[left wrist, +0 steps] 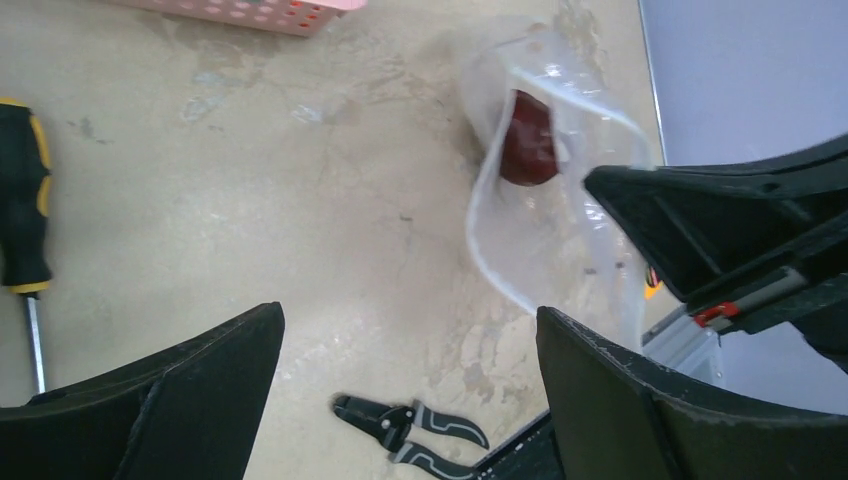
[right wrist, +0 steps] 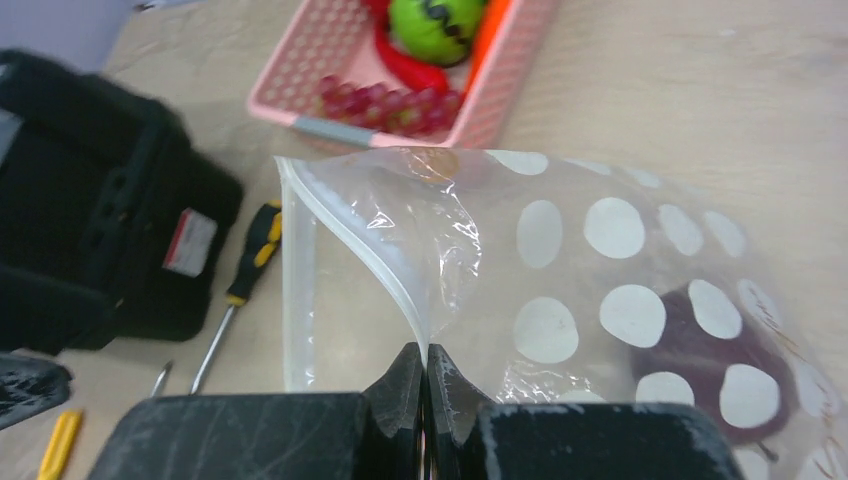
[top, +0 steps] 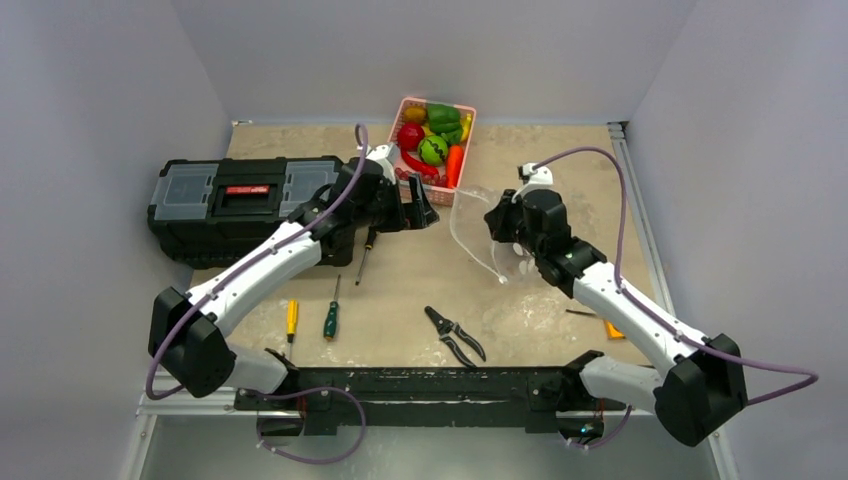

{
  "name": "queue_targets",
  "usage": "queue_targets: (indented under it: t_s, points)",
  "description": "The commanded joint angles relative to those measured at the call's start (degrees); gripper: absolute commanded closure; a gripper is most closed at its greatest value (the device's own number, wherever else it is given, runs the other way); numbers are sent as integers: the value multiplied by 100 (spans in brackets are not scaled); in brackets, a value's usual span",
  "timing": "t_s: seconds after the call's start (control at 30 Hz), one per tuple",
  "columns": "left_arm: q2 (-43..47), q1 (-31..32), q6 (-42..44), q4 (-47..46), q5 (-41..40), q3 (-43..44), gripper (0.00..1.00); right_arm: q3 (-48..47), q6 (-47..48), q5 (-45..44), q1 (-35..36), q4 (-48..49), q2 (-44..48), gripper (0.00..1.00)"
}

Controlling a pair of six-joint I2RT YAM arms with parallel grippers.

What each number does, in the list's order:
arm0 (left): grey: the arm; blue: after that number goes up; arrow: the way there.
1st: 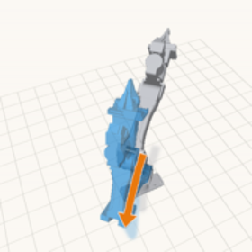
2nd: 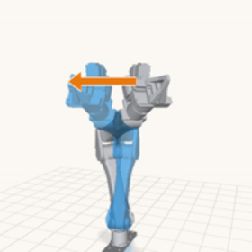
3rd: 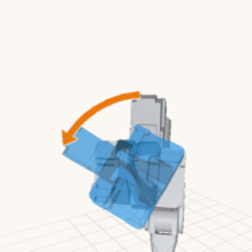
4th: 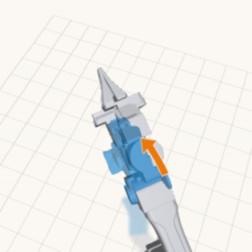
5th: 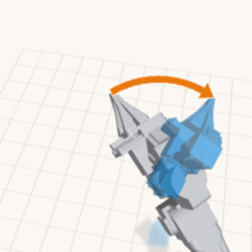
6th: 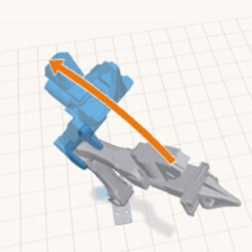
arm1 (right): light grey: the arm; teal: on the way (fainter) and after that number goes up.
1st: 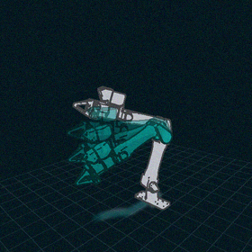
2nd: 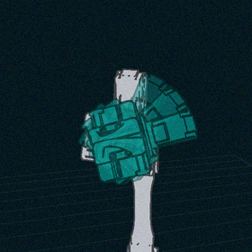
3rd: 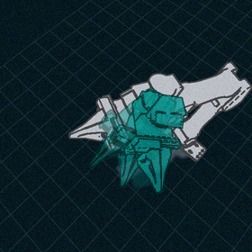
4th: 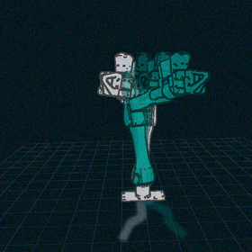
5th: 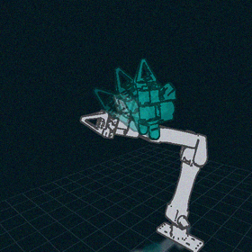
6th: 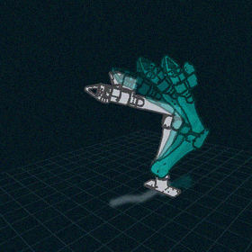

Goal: Place the food in the zip-top bag and seal the zipper

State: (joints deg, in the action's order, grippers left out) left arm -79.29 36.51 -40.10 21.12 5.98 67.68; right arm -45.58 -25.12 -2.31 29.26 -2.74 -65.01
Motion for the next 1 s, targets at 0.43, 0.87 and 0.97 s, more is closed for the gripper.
queue_targets:
  t_s: [0.43,0.87,0.97]
  points:
    - [-2542,-508,1242,-569,-1201,2469,8,127,-34,-1773,1,-108,537,100]
    - [-4755,-707,1161,-2329,-1894,4340,6,272,67,-1579,1,72,279,100]
    - [-5105,-705,665,-2538,-2540,4522,3,309,78,-1571,-3,139,240,100]
